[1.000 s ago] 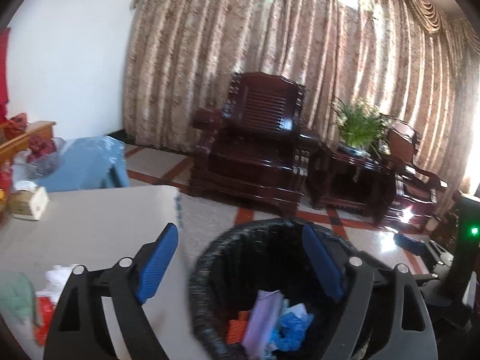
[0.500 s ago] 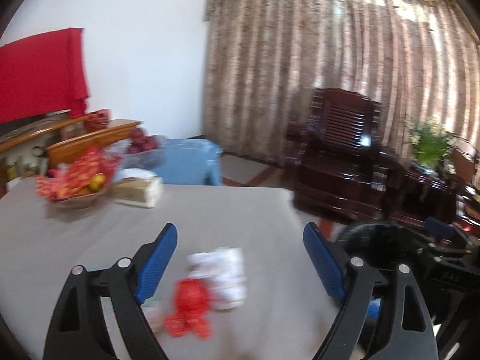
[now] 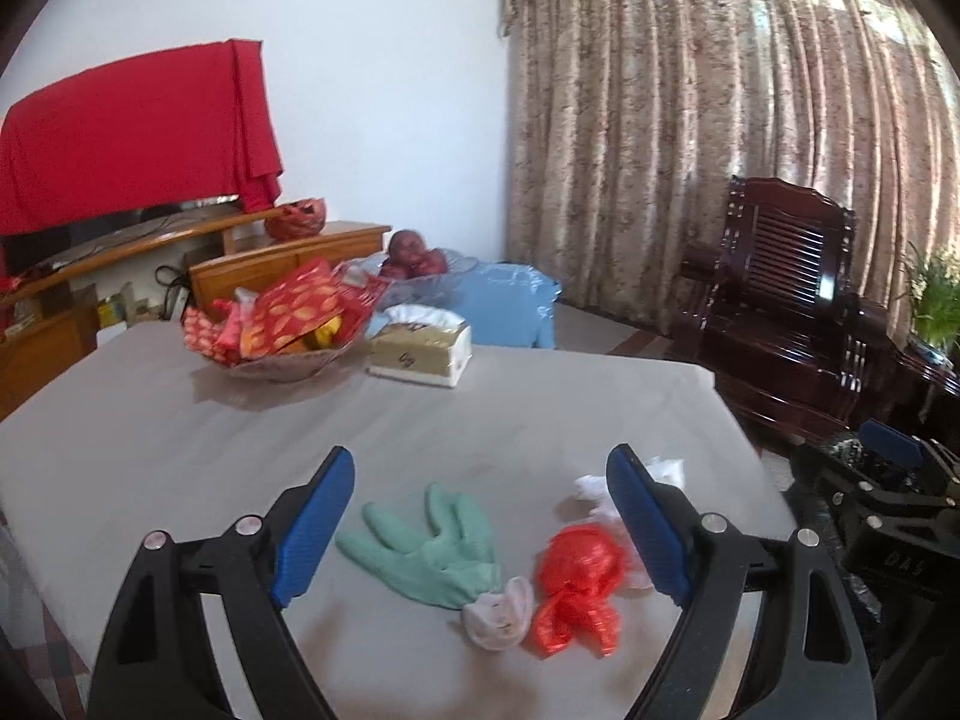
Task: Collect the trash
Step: 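Move both tools back over the glove, tissue and red bag, then grasp the white tissue with the right gripper while the left grasps the green glove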
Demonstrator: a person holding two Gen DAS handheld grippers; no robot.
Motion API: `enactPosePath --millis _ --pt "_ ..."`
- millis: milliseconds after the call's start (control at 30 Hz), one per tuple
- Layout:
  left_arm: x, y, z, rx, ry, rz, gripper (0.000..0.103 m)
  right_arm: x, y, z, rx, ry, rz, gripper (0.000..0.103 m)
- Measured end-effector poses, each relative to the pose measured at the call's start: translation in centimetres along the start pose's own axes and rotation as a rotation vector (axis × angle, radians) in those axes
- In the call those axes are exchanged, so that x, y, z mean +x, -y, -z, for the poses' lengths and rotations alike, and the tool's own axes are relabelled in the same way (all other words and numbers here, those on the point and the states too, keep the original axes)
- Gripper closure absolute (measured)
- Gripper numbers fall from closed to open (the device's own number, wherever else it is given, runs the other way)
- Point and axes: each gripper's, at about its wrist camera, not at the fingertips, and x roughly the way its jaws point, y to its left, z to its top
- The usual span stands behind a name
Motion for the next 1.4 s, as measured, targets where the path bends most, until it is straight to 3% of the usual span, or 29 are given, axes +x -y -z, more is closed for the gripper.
enactPosePath --millis 633,700,767,967,1100,1167,1400 --pt "3.0 -4.5 2.5 -0.030 -0.062 -0.084 0.019 9.0 -4.8 2.8 -0.060 -0.163 -0.054 0.006" --pt "3.3 -4.7 2.8 -0.036 -0.070 -0.086 0.019 9.8 -5.0 3.1 -0.061 -0.191 -0.065 0.019" --pt "3.6 -4.9 3.1 -0.041 -0.081 -0.084 0.019 10.2 -4.9 3.3 -0.059 -0.213 -0.079 0.025" --pt "4.2 -4.7 3.8 -0.047 -0.103 -0.074 0.019 10.2 -4.5 4.6 -0.051 -0.269 -0.107 0.028" --pt "4.4 -4.3 4.2 -0.046 -0.115 -0.067 0.019 10.3 -4.4 4.9 -0.050 -0.302 -0.170 0.068" --pt "4.5 -4.2 4.4 -0.045 -0.121 -0.063 0.019 9.8 -4.4 4.9 -0.064 -0.291 -0.179 0.074" --pt "5.0 -3.2 5.1 -0.044 -0.159 -0.042 0.019 6.3 -2.0 3.9 -0.013 -0.231 -0.151 0.076"
